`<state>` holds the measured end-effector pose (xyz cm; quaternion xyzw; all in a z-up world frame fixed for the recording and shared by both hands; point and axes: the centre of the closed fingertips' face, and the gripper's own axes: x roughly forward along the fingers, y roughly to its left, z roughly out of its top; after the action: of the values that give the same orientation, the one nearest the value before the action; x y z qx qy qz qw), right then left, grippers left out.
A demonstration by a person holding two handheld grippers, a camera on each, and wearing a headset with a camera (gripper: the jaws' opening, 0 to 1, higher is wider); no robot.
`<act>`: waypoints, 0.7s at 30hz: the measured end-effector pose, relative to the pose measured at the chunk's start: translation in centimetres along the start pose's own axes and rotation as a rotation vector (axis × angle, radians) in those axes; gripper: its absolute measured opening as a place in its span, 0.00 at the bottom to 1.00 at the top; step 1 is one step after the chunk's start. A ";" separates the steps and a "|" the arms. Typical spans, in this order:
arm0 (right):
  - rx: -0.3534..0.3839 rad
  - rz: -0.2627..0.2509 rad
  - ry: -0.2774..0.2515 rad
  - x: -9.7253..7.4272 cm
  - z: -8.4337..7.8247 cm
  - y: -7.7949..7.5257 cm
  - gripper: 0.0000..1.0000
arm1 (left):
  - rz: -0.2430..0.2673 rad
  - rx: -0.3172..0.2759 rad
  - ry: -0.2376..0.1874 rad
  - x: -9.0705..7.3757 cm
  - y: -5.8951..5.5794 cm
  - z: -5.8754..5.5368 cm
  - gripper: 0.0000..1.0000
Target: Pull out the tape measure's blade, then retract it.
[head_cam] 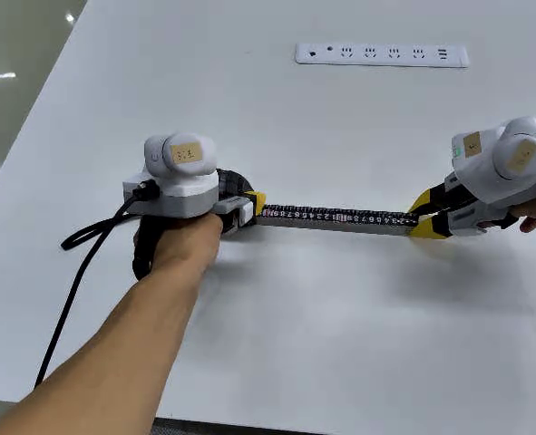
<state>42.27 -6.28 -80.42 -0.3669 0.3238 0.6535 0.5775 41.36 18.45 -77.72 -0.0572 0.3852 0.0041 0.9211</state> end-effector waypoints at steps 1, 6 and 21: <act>0.001 0.001 -0.003 0.0 0.2 0.0 0.09 | -0.001 0.000 0.000 0.0 0.0 0.0 0.58; 0.000 0.003 -0.009 0.3 0.6 0.1 0.09 | -0.002 -0.002 0.002 0.0 0.0 0.0 0.58; 0.001 0.011 -0.021 0.9 1.9 0.2 0.09 | -0.006 -0.006 0.003 -0.1 0.0 0.0 0.58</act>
<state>41.78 -4.28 -80.21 -0.3578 0.3200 0.6603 0.5775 41.29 18.44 -77.69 -0.0614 0.3862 0.0024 0.9203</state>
